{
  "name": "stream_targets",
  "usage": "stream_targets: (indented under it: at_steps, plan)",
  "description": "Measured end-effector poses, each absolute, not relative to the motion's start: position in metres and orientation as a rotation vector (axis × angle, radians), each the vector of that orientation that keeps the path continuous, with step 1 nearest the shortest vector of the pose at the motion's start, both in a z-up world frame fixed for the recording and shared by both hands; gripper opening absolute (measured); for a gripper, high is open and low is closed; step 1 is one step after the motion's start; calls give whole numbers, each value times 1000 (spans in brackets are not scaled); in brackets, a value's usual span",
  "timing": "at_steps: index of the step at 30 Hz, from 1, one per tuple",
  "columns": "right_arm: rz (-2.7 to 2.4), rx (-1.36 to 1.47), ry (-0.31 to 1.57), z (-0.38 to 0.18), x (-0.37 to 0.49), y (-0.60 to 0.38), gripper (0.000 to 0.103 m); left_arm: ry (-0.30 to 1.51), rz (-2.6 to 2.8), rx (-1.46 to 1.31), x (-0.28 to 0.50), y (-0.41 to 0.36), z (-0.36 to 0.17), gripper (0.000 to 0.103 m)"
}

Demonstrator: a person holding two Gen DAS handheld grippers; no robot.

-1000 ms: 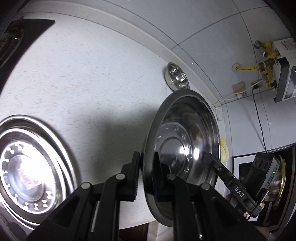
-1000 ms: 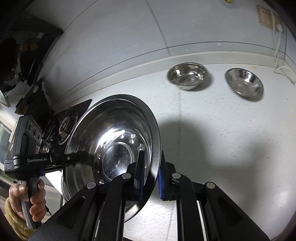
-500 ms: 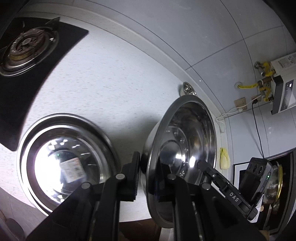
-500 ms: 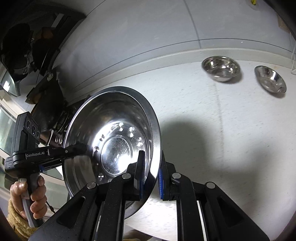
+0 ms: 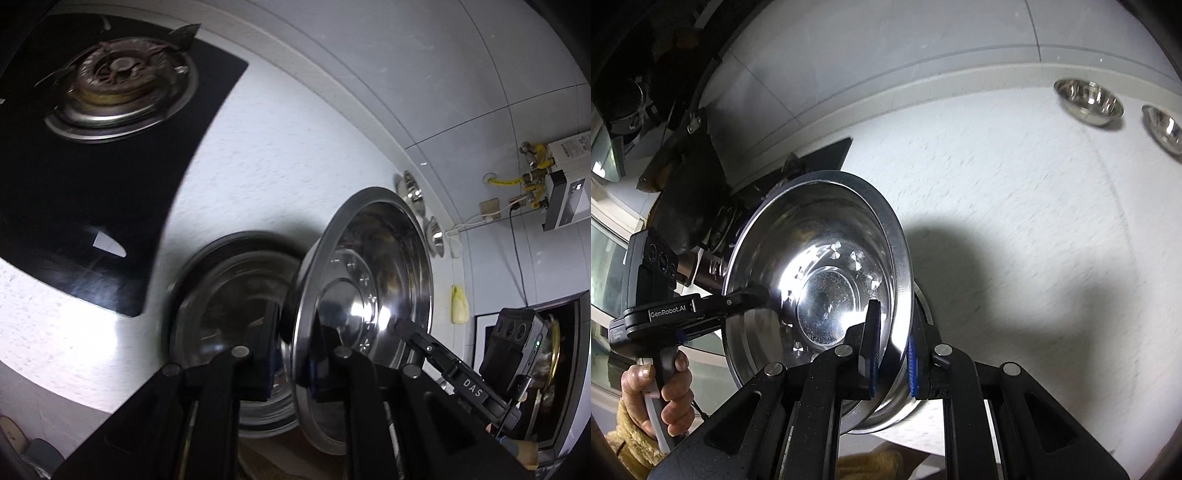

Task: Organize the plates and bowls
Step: 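Carry the large steel bowl with both tools and lower it beside the plate stack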

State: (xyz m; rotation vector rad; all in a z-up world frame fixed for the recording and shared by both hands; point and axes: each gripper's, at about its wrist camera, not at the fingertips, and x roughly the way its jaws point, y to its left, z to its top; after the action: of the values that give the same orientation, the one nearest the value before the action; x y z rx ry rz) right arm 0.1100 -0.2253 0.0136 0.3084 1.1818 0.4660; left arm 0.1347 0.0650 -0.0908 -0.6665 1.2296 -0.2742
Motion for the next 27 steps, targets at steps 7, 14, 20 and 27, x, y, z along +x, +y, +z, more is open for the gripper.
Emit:
stream_targets:
  at_steps: [7, 14, 20, 27]
  plan:
    - [405, 324, 1286, -21, 98, -206, 11, 1319, -295, -677, 124, 85, -136, 12]
    - [351, 329, 1320, -40, 96, -197, 11, 1346, -314, -623, 127, 89, -154, 12]
    - [298, 314, 1318, -41, 95, -195, 11, 1340, -341, -565, 129, 80, -156, 12]
    - [273, 308, 1289, -31, 93, -192, 11, 1315, -362, -559, 130, 79, -150, 12]
